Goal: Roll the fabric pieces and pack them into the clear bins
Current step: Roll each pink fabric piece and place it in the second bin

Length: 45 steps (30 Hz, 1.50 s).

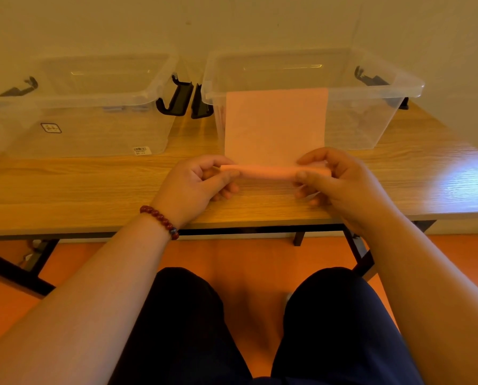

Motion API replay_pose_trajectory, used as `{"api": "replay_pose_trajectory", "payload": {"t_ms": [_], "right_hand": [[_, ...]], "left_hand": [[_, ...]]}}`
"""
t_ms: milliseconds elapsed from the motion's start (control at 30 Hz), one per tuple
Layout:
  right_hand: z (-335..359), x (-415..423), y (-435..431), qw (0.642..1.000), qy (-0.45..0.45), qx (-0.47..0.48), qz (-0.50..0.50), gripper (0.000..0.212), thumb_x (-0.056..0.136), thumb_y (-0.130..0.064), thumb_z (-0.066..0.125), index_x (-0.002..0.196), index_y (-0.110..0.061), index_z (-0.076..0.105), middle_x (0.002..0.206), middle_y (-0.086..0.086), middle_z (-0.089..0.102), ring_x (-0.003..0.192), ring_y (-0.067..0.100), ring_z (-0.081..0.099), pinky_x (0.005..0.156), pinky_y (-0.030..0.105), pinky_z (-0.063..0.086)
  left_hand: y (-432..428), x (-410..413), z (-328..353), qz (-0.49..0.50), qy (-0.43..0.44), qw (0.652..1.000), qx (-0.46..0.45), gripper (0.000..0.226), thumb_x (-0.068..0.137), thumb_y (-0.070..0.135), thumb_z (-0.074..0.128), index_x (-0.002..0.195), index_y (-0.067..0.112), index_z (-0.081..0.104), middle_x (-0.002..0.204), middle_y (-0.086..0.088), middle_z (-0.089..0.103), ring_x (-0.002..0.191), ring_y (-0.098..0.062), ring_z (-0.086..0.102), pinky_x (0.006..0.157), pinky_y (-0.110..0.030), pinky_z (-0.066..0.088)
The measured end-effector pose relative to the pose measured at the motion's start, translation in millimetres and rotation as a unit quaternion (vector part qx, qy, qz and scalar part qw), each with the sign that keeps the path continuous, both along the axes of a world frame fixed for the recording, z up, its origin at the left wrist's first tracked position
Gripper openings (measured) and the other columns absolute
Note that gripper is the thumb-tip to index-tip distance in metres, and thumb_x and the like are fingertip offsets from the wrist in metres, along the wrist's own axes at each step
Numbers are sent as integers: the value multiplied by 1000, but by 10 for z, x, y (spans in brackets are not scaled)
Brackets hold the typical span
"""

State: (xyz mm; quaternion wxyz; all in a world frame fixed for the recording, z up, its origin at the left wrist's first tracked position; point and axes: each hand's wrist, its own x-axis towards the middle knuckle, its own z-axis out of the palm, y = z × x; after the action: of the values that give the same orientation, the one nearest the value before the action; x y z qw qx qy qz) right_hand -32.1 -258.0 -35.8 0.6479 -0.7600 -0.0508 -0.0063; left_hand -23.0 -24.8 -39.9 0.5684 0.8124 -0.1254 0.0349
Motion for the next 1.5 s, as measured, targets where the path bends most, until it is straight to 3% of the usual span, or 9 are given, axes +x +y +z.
{"api": "replay_pose_trajectory", "payload": {"t_ms": [67,333,533,600,800,967,1067,1367,1500], "right_hand": [[-4,-6,-9,1000,-1,-12,5,23,82,-14,73,100,-27,66,83,3,72,73,14,70,58,20,53],[-5,5,6,1000,-8,-14,-5,9,93,-19,62,95,-14,68,73,-1,70,67,11,67,54,19,50],[14,-3,5,1000,9,7,18,16,87,-14,68,101,-22,65,80,5,71,69,14,67,55,20,52],[9,2,4,1000,8,-8,13,24,84,-11,71,101,-27,65,82,5,71,70,16,67,57,23,52],[-8,9,19,999,1,-33,-2,7,92,-20,64,96,-15,68,72,1,70,62,13,63,52,20,48],[-6,11,12,1000,1,-18,-1,7,90,-21,66,94,-17,69,82,6,73,70,16,69,58,21,53],[-19,6,-22,999,0,-34,15,22,82,-17,73,100,-27,67,84,-3,74,77,15,70,66,24,56],[-23,17,-6,999,-9,-37,-4,11,94,-18,60,96,-11,69,75,4,70,63,14,65,58,19,52],[-3,-2,-18,1000,3,-11,19,17,88,-15,67,103,-22,66,82,6,73,70,16,69,63,22,55]], "left_hand": [[-7,-5,3,2,-3,1000,4,13,92,21,57,92,33,62,65,16,70,59,2,63,55,-10,47],[6,2,13,-17,7,1000,5,27,83,20,69,98,40,60,84,15,71,73,2,66,61,-10,48],[2,-12,3,-9,-9,1000,4,14,91,18,59,92,32,63,67,19,69,62,4,63,58,-9,48],[0,-16,5,-9,-17,1000,9,11,92,21,58,91,31,63,67,18,69,62,3,62,57,-10,48],[13,-5,-5,-9,-9,1000,0,25,84,16,68,97,36,63,84,14,69,71,3,64,62,-10,49],[8,-4,-4,-7,-9,1000,5,16,89,16,61,94,32,63,70,19,70,66,4,63,59,-8,46],[2,-6,1,-9,-13,1000,8,13,91,19,58,92,31,63,69,21,69,64,5,63,58,-8,46],[12,1,-14,-7,-11,1000,20,24,84,19,68,98,37,62,83,14,68,72,5,63,62,-8,47],[10,13,-20,-2,-10,1000,20,14,89,20,62,92,34,64,75,16,70,69,4,64,61,-9,47]]}}
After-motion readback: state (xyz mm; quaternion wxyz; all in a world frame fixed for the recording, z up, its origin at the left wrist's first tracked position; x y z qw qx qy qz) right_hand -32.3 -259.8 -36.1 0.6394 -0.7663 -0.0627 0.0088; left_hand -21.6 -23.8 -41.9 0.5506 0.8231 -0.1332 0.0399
